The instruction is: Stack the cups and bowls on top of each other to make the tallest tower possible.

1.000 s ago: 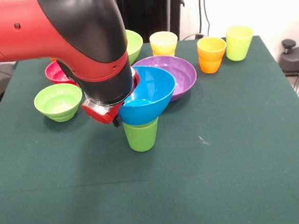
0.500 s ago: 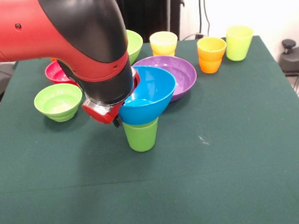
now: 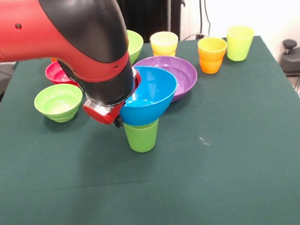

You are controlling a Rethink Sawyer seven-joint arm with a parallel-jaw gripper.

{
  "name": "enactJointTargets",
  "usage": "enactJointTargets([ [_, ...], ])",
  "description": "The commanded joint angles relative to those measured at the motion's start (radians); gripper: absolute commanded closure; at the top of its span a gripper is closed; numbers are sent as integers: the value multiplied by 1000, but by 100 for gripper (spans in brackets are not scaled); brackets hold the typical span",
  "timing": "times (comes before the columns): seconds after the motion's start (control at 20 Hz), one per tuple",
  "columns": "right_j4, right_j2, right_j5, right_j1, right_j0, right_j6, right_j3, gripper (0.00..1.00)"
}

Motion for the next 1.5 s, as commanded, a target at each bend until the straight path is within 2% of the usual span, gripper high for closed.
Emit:
enactJointTargets([
  [0.05, -11, 37, 33, -2, 41, -191, -46, 100],
  [0.25, -14, 32, 71, -2, 53, -192, -65, 100],
  [0.7, -23, 24, 93, 1, 63, -201, -80, 100],
  [1.5, -39, 16, 58, -11, 46, -235, -49, 100],
])
